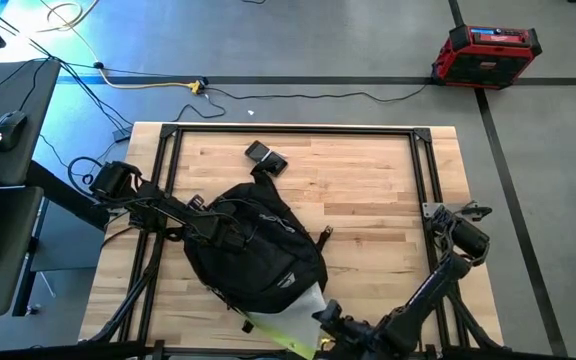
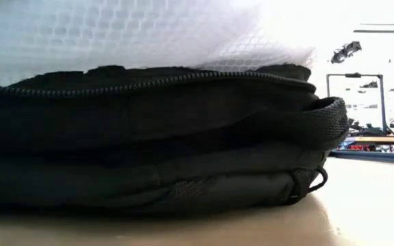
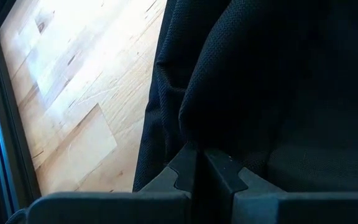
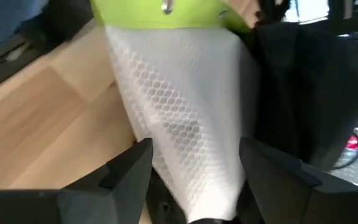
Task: Unpack backpack
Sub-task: Remove the green zip bag from the black backpack
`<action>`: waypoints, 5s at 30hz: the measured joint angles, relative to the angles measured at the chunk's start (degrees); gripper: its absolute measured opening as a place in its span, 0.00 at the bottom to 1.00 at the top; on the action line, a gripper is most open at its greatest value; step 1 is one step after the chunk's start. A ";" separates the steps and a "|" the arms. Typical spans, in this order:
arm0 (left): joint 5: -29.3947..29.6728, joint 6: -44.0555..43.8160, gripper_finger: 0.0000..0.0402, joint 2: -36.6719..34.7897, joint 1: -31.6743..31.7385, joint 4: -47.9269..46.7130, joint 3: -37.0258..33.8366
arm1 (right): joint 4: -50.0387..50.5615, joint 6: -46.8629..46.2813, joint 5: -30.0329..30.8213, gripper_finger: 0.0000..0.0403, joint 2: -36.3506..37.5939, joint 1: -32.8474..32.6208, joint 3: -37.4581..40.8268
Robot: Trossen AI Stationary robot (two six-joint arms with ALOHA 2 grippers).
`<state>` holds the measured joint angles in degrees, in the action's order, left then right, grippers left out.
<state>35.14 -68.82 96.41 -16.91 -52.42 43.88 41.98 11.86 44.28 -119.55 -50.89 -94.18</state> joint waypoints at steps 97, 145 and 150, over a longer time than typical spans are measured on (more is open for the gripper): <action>1.84 58.53 0.23 6.61 -13.65 63.22 20.90 | 43.71 -27.06 43.29 0.00 9.73 -3.63 -40.36; 24.29 33.44 0.20 10.10 -28.30 12.42 42.73 | 48.09 -19.28 33.63 0.00 13.35 31.62 -18.35; 10.67 44.55 0.20 18.68 -24.77 26.06 42.73 | 48.06 -21.29 27.89 0.00 13.27 31.85 -18.35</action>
<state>45.80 -24.27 115.09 -41.67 -26.36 86.61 90.04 -9.43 72.17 -106.28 -19.05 -112.53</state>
